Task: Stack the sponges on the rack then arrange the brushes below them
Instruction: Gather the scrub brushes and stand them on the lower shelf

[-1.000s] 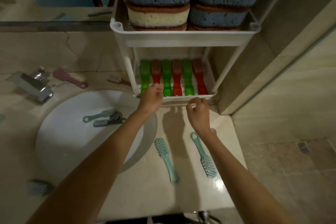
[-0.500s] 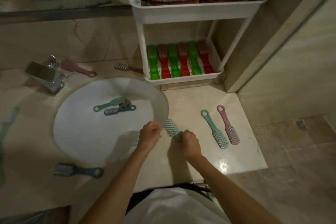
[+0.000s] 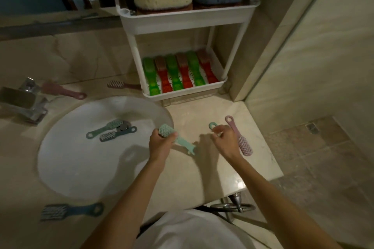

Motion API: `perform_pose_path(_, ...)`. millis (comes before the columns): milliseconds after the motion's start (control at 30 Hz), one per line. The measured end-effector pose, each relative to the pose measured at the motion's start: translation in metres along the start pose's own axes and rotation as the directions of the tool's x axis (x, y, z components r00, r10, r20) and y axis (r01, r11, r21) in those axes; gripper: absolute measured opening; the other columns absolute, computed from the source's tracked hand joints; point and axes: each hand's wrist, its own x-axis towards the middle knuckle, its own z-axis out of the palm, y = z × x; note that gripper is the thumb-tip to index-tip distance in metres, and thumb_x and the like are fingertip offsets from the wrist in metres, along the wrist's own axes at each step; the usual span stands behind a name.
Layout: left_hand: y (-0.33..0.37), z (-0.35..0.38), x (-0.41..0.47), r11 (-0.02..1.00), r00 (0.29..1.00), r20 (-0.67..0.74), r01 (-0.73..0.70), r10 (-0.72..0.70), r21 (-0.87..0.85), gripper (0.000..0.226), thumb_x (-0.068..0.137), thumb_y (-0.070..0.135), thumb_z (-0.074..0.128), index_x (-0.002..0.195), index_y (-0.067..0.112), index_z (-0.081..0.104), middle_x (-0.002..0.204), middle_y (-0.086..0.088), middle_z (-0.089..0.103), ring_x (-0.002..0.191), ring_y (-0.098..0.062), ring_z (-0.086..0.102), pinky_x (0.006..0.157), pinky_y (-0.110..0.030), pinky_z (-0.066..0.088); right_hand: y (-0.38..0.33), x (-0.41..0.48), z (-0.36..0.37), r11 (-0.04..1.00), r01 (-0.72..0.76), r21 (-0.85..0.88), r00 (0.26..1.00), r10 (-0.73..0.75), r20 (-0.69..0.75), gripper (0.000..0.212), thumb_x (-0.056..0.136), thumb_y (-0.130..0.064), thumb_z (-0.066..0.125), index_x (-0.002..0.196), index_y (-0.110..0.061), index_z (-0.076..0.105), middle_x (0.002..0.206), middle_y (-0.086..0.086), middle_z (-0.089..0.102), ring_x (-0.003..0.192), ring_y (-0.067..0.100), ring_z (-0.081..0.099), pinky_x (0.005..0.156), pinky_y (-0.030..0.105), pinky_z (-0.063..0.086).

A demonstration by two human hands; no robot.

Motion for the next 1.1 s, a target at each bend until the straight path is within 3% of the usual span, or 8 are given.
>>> perform_pose_path(67,0.005,-0.002,0.004,1.0,1.0,-0.028,-0.005,0.004,-0.019,0.033,0.083,0.008,0.066,0.11,-0.004,0.051,0.116,-0.024,0.061,0.101,-0.034,0.064,0.087,-0.042,0.054,0.016,0.017,-0.014,0.989,-0.106,-0.105,0.985,0.09,-0.147,0.032,0.086,-0.017,0.059,0.112,0.001,0.06,0.118,0.019,0.056,0.106,0.034,0.055,0.09,0.037,0.044)
perform_pose_path(267,0.021,0.004,0.006,0.996,0.999,0.042,-0.002,0.006,-0.091,0.034,0.086,0.002,0.061,0.117,-0.004,0.048,0.118,-0.023,0.058,0.097,-0.029,0.06,0.072,-0.029,0.055,0.042,0.046,-0.026,0.876,-0.224,-0.426,0.968,0.25,0.005,0.041,0.087,-0.023,0.057,0.119,0.001,0.048,0.123,0.019,0.048,0.117,0.035,0.046,0.091,0.04,0.044)
perform_pose_path(433,0.023,0.005,0.009,0.994,0.999,0.035,0.005,-0.001,-0.106,0.022,0.086,0.002,0.062,0.104,0.003,0.051,0.116,-0.025,0.06,0.094,-0.028,0.061,0.071,-0.029,0.053,0.047,0.054,-0.021,0.886,-0.264,-0.382,0.957,0.291,0.015,0.035,0.086,-0.028,0.06,0.11,-0.003,0.053,0.111,0.016,0.059,0.102,0.032,0.059,0.082,0.039,0.051)
perform_pose_path(567,0.025,0.001,0.015,0.997,1.0,-0.006,0.006,-0.006,-0.082,0.021,0.086,0.005,0.063,0.102,0.009,0.05,0.111,-0.019,0.062,0.094,-0.025,0.061,0.069,-0.028,0.053,0.031,0.059,-0.023,0.897,-0.178,-0.404,0.974,0.219,0.056,0.038,0.09,-0.041,0.053,0.105,-0.006,0.057,0.099,0.012,0.064,0.088,0.028,0.064,0.072,0.034,0.051)
perform_pose_path(667,0.028,-0.002,0.02,0.996,0.999,-0.034,0.011,-0.014,-0.089,0.025,0.086,0.007,0.063,0.108,0.007,0.05,0.107,-0.015,0.06,0.093,-0.023,0.06,0.065,-0.024,0.052,-0.004,0.061,-0.023,0.887,0.002,-0.461,0.994,0.047,0.095,0.027,0.091,-0.026,0.052,0.103,-0.005,0.063,0.098,0.014,0.067,0.085,0.03,0.063,0.071,0.033,0.049)
perform_pose_path(767,0.036,-0.008,0.032,0.99,0.996,-0.087,-0.005,-0.007,-0.141,0.03,0.086,0.007,0.063,0.112,0.003,0.051,0.104,-0.013,0.058,0.083,-0.02,0.06,0.054,-0.018,0.051,-0.047,0.067,-0.019,0.945,0.129,-0.3,0.988,-0.098,0.116,0.021,0.087,-0.016,0.053,0.095,-0.002,0.066,0.09,0.017,0.066,0.088,0.035,0.062,0.068,0.032,0.042)
perform_pose_path(933,0.054,-0.029,0.044,0.975,0.986,-0.166,-0.05,0.013,-0.218,0.023,0.087,0.005,0.061,0.103,0.007,0.045,0.1,-0.014,0.054,0.074,-0.017,0.056,0.06,-0.024,0.047,-0.106,0.08,-0.005,0.959,0.084,0.271,0.977,-0.133,0.168,0.015,0.091,-0.009,0.051,0.077,-0.007,0.056,0.081,0.02,0.064,0.063,0.021,0.054,0.055,0.028,0.04)
perform_pose_path(1100,0.06,-0.052,0.052,0.968,0.963,-0.27,-0.073,0.006,-0.241,0.023,0.086,0.001,0.061,0.101,0.006,0.044,0.103,-0.017,0.056,0.08,-0.026,0.059,0.062,-0.028,0.05,-0.141,0.112,0.017,0.773,-0.126,0.622,0.992,0.113,0.06,0.018,0.084,-0.006,0.058,0.071,-0.017,0.052,0.093,0.021,0.067,0.089,0.036,0.066,0.082,0.05,0.055)
